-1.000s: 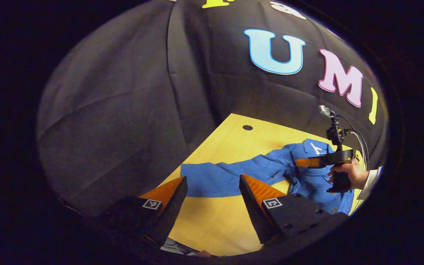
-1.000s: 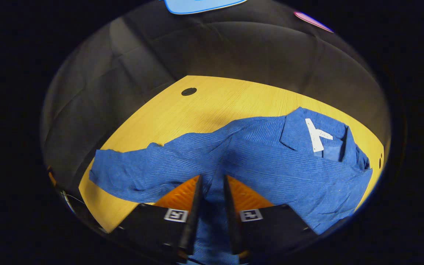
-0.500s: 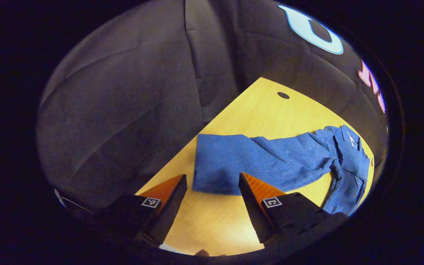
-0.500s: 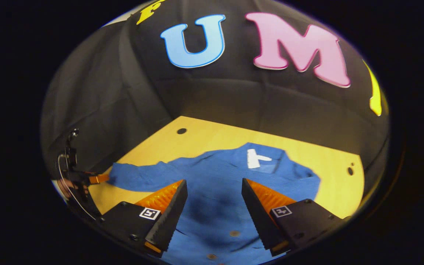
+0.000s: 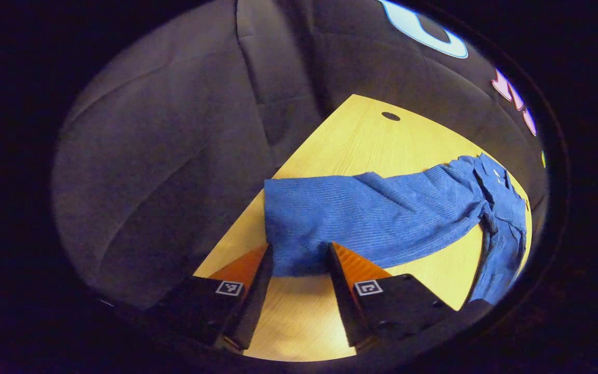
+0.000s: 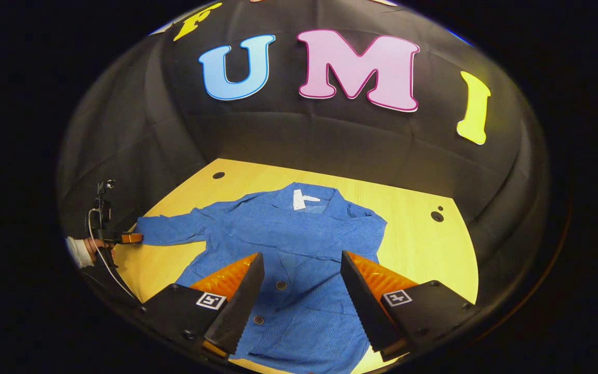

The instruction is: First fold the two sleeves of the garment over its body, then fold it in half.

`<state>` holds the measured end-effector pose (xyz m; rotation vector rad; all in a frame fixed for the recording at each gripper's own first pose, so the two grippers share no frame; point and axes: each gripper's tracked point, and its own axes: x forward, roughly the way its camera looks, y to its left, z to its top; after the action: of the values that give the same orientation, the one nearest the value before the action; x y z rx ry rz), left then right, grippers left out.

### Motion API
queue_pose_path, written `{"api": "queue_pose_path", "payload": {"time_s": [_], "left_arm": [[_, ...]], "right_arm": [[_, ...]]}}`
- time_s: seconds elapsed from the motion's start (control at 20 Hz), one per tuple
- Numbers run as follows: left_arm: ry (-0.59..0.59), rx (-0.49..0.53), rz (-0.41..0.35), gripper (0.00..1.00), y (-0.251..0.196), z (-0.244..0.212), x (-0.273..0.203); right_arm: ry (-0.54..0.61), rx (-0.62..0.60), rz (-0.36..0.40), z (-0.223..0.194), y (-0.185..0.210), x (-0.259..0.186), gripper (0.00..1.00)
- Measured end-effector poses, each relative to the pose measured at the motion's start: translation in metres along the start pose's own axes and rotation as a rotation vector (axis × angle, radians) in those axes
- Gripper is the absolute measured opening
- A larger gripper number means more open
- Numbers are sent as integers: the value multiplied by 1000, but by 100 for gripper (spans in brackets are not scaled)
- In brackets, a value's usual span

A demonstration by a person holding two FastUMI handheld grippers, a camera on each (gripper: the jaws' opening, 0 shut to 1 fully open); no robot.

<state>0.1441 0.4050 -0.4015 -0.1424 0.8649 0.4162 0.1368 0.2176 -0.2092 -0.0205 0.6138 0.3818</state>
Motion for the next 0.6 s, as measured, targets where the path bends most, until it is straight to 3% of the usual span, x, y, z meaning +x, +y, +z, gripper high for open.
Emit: {"api": "queue_pose_path", "payload": {"time_s": [0.15,0.2,0.25,0.3,0.45,0.6], "left_arm": [[-19,-3,-42,35,-5,2,0],[-12,8,-48,19,-8,2,0],[-12,11,-49,21,-9,2,1],[-7,14,-48,7,-10,3,-1],[10,39,-48,0,-11,9,1],[-7,36,-111,0,-23,23,-9]], "right_arm": [[-13,20,-17,-2,-11,-17,94],[-16,31,-20,-3,-13,-22,94],[-18,42,-21,-6,-11,-27,94],[-16,46,-26,-9,-11,-33,94],[-15,68,-39,-18,-13,-48,94],[-23,88,-53,-24,-22,-60,94]]}}
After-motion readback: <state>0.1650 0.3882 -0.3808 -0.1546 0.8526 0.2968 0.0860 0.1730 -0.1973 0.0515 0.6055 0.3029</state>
